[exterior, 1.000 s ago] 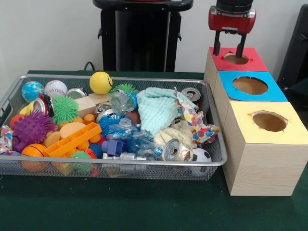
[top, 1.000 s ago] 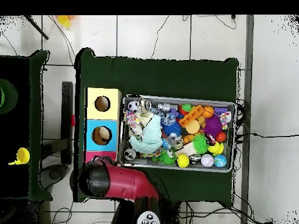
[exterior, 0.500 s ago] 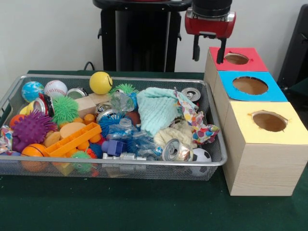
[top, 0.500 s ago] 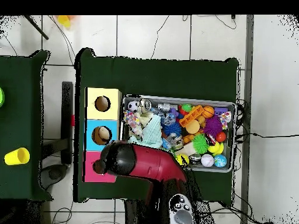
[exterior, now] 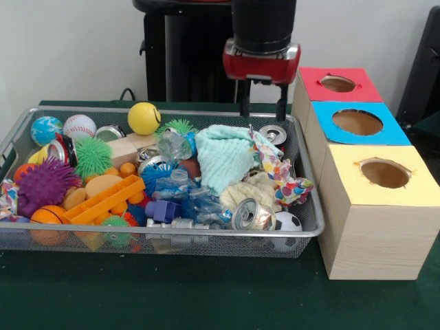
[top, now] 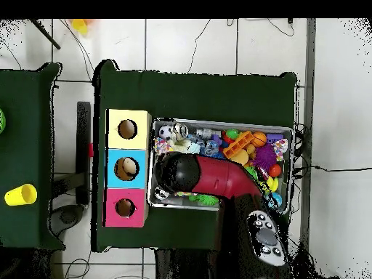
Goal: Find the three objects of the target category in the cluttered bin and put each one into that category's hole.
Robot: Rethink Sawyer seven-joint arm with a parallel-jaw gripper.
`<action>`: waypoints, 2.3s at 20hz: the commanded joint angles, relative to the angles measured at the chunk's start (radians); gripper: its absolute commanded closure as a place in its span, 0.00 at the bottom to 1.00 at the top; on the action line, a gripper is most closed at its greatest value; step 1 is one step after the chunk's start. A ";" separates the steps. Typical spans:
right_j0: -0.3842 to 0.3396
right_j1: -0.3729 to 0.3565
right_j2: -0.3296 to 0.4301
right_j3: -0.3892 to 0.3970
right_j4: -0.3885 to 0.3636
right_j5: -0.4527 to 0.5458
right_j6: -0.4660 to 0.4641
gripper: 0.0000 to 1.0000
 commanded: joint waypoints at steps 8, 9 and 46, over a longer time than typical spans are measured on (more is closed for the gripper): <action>-0.160 0.235 0.275 -0.202 -0.269 -0.006 -0.280 0.00; -0.164 0.241 0.277 -0.200 -0.283 -0.008 -0.271 0.00; -0.397 0.320 0.078 0.270 -0.688 -0.487 0.098 0.00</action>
